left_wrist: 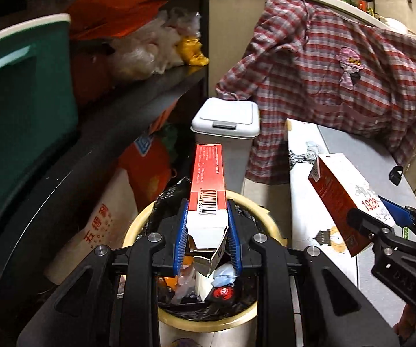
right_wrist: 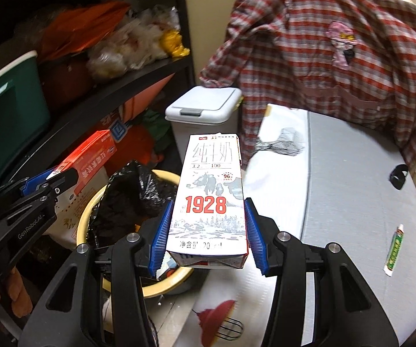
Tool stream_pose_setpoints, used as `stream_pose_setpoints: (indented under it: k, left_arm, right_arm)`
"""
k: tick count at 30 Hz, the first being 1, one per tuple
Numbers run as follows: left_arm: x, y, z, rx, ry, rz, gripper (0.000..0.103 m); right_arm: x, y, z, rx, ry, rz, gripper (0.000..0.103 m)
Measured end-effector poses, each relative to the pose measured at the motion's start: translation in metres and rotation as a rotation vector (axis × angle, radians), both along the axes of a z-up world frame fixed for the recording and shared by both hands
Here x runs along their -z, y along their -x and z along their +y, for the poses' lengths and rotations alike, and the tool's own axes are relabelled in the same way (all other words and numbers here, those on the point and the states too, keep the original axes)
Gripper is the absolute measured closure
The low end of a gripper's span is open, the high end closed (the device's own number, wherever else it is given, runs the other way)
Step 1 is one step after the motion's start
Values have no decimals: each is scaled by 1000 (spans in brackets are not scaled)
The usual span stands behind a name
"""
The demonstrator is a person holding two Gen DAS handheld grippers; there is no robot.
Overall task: Collect trash
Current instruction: 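Carry the milk carton and red box in both grippers over the bin, then open both grippers to drop the carton and box into the bin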
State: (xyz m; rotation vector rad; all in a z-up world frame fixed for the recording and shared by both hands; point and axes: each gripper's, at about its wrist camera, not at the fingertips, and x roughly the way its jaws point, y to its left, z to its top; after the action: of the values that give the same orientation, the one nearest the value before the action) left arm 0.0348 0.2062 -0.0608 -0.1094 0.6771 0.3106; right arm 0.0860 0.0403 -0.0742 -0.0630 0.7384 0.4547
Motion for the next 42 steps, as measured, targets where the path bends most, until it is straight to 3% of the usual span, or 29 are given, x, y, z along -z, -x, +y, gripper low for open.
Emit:
stream_pose_setpoints:
  k: [14,32,33,34,35,36,42]
  left_arm:
    - [21,-4,39,-63,49,71,78]
    - [38,-15,53,-113,24,127,76]
    - [38,-15,53,-119,16,129,72]
    - [38,-15,53,-133,3,133,50]
    - [37,-13,53,-152,-10,126,27]
    - [36,-11,54,-172,-24,114,17]
    - [35,-10,58,-185,-26,122,16]
  right_arm:
    - [19,-8,57,-83,28,35,54]
    - [34,-19,73,-101,22,81,54]
    - [33,-20,73,-100,20,81,52]
    - [33,-20,74,-100,14,81,52]
    - [33,-21,74,-100,13,82,44]
    - [32,-21,74,-98,14,81,36]
    - [30,-17,70,-91,8,77,33]
